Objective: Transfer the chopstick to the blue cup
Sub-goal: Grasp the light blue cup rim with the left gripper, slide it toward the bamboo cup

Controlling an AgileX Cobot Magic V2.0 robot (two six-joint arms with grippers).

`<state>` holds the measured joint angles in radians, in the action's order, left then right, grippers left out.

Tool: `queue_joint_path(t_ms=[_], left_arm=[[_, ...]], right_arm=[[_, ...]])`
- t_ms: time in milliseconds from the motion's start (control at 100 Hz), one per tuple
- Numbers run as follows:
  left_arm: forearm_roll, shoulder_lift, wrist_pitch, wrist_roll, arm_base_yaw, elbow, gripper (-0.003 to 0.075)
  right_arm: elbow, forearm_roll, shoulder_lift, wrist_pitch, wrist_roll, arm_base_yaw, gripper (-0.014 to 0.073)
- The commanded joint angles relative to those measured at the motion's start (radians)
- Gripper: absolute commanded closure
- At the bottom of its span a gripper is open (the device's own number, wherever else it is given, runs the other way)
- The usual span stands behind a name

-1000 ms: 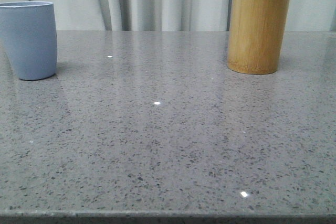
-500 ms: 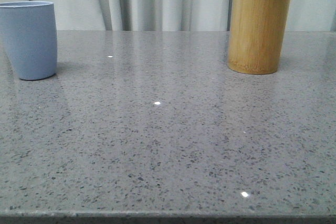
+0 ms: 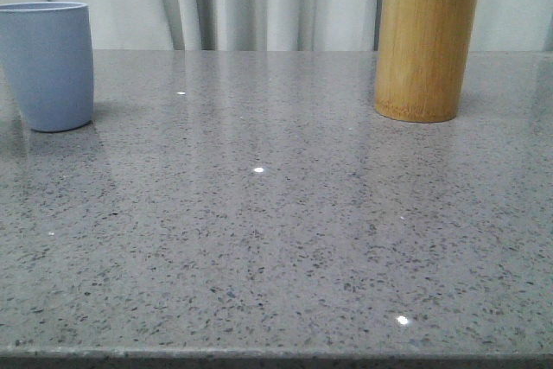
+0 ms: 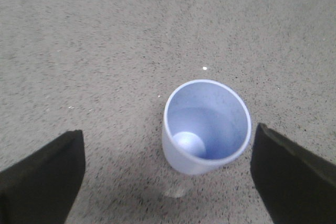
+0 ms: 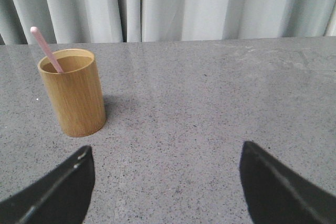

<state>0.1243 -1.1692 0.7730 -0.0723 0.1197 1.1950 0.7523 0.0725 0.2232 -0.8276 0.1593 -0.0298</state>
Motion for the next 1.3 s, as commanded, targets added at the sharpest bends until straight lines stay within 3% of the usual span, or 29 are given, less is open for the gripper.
queue_joint_path(t_ms=[0, 250, 510, 630, 820, 1040, 1290], left_arm=[[0.012, -0.066, -0.057, 0.005, 0.018, 0.071, 0.0102], [0.012, -0.263, -0.062, 0.005, 0.018, 0.122, 0.0102], [0.018, -0.314, -0.058, 0.005, 0.018, 0.124, 0.0128], [0.052, -0.314, -0.051, 0.005, 0.018, 0.128, 0.0291], [0.061, -0.314, -0.042, 0.005, 0.027, 0.128, 0.0742], [0.064, -0.314, 0.063, 0.026, 0.05, 0.193, 0.0739], [0.062, -0.326, 0.119, 0.052, 0.227, 0.347, 0.0739]], right_arm=[[0.028, 0.009, 0.023, 0.085, -0.004, 0.002, 0.0021], [0.028, 0.009, 0.023, 0.085, -0.004, 0.002, 0.0021], [0.028, 0.009, 0.023, 0.085, -0.004, 0.002, 0.0021], [0.028, 0.009, 0.023, 0.085, -0.004, 0.002, 0.0021], [0.028, 0.009, 0.023, 0.086, -0.004, 0.002, 0.0021], [0.028, 0.009, 0.023, 0.087, -0.004, 0.002, 0.0021], [0.028, 0.009, 0.023, 0.087, -0.004, 0.002, 0.0021]])
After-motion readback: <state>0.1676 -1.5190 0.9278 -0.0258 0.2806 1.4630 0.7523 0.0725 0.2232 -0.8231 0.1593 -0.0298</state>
